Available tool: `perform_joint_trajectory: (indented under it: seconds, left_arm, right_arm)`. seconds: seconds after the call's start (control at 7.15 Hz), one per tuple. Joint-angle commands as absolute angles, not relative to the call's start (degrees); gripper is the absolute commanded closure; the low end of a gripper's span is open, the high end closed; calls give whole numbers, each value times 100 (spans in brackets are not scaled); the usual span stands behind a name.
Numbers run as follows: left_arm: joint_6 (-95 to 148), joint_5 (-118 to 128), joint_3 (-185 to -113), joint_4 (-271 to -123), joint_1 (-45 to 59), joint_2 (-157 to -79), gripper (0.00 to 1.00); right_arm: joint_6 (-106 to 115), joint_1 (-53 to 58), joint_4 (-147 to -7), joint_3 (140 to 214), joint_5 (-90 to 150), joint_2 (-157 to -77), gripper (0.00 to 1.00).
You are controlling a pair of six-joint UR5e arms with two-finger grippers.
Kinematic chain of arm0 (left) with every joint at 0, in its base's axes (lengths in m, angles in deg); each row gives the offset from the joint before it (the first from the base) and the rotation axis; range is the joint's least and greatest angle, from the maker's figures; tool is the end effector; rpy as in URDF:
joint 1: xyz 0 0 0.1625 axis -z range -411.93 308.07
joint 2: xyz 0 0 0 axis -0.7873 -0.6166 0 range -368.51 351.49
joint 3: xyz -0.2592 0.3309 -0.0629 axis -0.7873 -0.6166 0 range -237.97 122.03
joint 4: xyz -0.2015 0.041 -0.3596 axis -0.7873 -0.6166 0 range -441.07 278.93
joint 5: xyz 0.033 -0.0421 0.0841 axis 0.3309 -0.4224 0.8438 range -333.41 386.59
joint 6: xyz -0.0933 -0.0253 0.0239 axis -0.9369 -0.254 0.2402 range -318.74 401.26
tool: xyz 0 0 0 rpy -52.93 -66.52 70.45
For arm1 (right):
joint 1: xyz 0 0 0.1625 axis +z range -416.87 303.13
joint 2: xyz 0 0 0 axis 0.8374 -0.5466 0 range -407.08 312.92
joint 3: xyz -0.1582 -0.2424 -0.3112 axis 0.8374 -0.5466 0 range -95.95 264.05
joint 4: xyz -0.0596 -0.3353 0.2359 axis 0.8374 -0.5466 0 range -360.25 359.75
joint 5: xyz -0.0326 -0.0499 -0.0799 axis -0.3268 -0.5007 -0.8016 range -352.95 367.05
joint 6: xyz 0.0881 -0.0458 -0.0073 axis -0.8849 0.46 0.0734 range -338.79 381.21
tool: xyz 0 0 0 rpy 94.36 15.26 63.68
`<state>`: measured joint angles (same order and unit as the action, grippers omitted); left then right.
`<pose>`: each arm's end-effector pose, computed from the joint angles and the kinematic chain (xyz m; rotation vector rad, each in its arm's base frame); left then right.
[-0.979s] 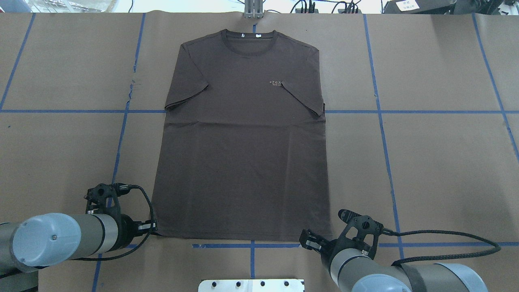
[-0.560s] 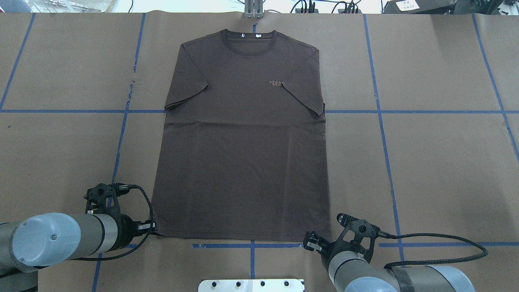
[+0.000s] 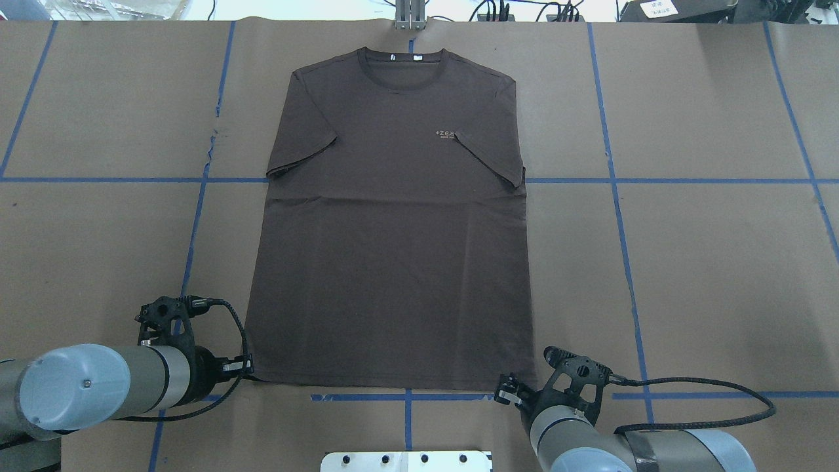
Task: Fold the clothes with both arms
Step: 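Grasp the hem corners with both grippers, adjusting the right gripper's grip, then lift the hem with both grippers and fold it toward the collar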
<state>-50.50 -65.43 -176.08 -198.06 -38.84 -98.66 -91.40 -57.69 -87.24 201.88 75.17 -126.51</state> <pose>0.4431 -0.2364 0.3766 0.0630 0.9648 -0.2217 -0.5236 -0.1630 0.3401 0.2147 -0.7810 0.4974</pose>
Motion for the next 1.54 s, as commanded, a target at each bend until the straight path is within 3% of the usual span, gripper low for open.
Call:
perform_joint_trajectory:
  seconds: [0.0,0.14,0.28,0.7,0.84,1.12,1.4]
  left_arm:
    - [-5050,-6543,-17635,-19806,-3892,-9860,100]
    - [-5050,-6543,-17635,-19806,-3884,-9860,100]
    - [-5059,-6543,-17653,-19806,-3883,-9860,100]
    - [-5059,-6543,-17679,-19806,-3883,-9868,100]
    - [-5059,-6551,-17914,-19736,-3883,-9851,100]
    - [-5085,-7058,-19463,-18118,-3892,-9895,100]
    - [-5426,-7542,-21117,-16299,-3892,-10252,100]
  right_arm:
    - [-9156,-5775,-8692,20130,7447,-12610,52]
    - [-9199,-5775,-8700,20121,7446,-12601,79]
    - [-9217,-5775,-8700,20121,7446,-12609,98]
    - [-9217,-5722,-8700,20269,7402,-12601,100]
    - [-9191,-5661,-8770,20758,7420,-12662,100]
    - [-9200,-5599,-9416,22109,7516,-12978,100]
    - [-9217,-5704,-11049,23769,8120,-12908,100]
